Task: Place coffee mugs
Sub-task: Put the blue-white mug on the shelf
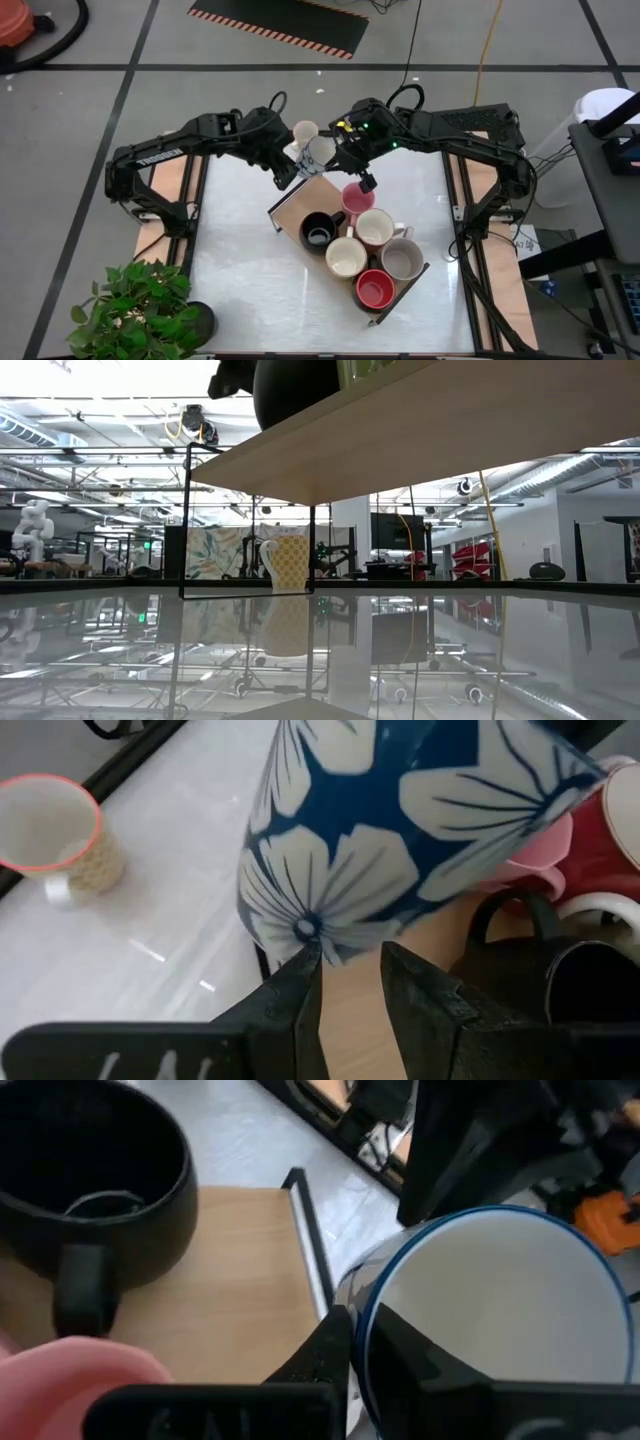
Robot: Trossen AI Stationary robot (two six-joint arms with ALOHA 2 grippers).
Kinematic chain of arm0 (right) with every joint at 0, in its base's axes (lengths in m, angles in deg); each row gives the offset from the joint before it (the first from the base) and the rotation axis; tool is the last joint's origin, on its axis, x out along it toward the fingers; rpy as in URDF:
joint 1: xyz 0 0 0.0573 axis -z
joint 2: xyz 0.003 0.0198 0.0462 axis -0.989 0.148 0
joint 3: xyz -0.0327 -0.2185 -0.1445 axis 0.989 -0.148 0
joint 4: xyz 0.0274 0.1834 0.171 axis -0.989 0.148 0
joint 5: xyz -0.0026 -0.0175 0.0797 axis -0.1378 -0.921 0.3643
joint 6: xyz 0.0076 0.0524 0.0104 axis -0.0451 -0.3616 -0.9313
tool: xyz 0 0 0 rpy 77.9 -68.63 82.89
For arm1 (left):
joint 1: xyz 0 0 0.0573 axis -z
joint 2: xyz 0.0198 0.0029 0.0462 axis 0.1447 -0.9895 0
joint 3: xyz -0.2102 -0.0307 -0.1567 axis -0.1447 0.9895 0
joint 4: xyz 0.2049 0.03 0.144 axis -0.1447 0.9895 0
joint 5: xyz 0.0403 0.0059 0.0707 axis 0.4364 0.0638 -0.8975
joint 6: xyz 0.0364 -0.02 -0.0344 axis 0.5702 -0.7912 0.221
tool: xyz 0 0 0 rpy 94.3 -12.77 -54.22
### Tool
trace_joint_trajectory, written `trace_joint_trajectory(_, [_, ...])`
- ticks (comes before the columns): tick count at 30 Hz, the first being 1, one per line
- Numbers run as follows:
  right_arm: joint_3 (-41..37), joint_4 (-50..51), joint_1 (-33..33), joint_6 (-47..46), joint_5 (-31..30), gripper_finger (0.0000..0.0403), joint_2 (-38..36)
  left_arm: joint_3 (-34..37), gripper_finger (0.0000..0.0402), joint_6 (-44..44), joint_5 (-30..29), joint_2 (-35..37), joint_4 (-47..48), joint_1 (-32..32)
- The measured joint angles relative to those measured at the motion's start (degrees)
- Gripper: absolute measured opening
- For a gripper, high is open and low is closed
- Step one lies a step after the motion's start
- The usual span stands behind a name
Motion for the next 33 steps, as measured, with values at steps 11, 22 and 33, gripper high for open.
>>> trace_joint_trajectory(11, [0.0, 7.6, -2.3, 1.6, 0.0, 0.0005, -0.2, 0.1, 0.0111, -3.3, 0.0, 1.9, 0.7, 0.5])
trace_joint_trajectory(22, [0.1, 8.7, -5.3, 7.5, -0.1, 0.0005, 0.5, 0.0, 0.0111, -5.3, -2.8, 5.2, 0.4, 0.4])
trace_joint_trajectory(33, [0.1, 10.9, -5.2, 15.9, -2.9, 0.0005, 2.8, 0.0, 0.0111, -6.0, -3.3, 5.1, 0.4, 0.8])
